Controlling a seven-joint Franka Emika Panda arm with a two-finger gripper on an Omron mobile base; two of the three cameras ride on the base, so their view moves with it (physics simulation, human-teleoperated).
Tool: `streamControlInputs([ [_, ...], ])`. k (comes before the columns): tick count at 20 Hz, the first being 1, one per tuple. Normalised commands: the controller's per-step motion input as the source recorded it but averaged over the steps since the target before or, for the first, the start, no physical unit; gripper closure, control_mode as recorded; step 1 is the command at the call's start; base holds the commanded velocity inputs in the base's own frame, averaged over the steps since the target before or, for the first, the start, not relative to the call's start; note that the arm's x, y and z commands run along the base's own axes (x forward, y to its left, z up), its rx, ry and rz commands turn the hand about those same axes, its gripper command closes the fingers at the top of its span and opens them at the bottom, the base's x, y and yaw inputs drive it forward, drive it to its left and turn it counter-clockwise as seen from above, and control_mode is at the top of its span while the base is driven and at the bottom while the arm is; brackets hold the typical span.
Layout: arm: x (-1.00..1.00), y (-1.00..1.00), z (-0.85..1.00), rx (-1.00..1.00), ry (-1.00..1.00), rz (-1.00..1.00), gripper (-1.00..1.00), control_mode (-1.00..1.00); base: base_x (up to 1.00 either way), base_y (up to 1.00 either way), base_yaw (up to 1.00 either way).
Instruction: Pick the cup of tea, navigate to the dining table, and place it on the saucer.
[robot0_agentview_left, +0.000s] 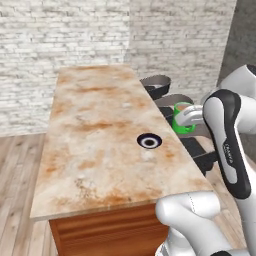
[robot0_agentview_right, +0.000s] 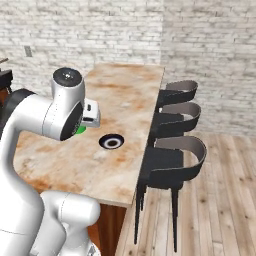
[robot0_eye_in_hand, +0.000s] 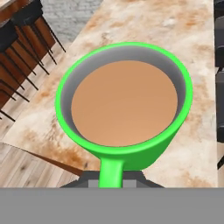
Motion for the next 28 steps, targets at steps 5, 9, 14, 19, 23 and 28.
streamControlInputs([
  [5, 0.0, 0.0, 0.0, 0.0, 0.0, 0.0, 1.0, 1.0, 0.98, -0.12, 0.09],
  [9, 0.0, 0.0, 0.0, 0.0, 0.0, 0.0, 1.0, 1.0, 0.42, 0.03, 0.0],
  [14, 0.0, 0.0, 0.0, 0.0, 0.0, 0.0, 1.0, 1.0, 0.0, 0.0, 0.0],
  [19, 0.0, 0.0, 0.0, 0.0, 0.0, 0.0, 1.0, 1.0, 0.0, 0.0, 0.0],
  [23, 0.16, 0.0, -0.1, 0.0, 0.0, 0.07, 1.0, -1.0, 0.02, 0.0, 0.04],
  [28, 0.5, -0.02, -0.22, 0.0, 0.02, 0.3, 1.0, -1.0, 0.0, 0.0, 0.0],
])
